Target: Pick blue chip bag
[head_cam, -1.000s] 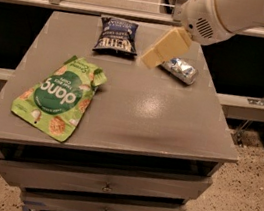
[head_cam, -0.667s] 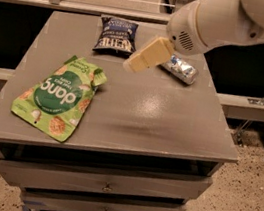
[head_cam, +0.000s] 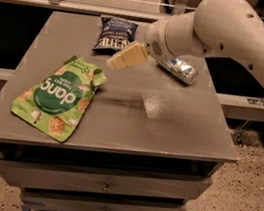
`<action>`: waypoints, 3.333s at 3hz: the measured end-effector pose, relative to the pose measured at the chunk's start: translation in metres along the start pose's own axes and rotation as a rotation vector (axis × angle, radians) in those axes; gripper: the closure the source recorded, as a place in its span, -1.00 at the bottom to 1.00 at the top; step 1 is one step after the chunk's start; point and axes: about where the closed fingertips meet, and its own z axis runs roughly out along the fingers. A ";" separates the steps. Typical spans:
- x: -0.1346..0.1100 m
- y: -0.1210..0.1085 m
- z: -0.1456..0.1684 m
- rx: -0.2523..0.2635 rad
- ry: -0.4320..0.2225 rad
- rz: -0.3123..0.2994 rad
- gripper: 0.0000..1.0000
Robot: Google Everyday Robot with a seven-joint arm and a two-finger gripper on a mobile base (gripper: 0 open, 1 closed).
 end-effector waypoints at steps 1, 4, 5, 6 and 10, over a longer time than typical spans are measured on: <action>0.009 -0.022 0.035 0.021 0.007 0.006 -1.00; 0.029 -0.076 0.113 0.067 0.032 0.025 -1.00; 0.026 -0.085 0.133 0.073 0.029 0.049 -1.00; 0.018 -0.085 0.149 0.065 0.020 0.088 -0.67; -0.014 -0.059 0.139 0.008 -0.097 0.155 1.00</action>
Offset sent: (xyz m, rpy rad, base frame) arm 0.1121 -0.0001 -0.0688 -0.0444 -0.0129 -0.0849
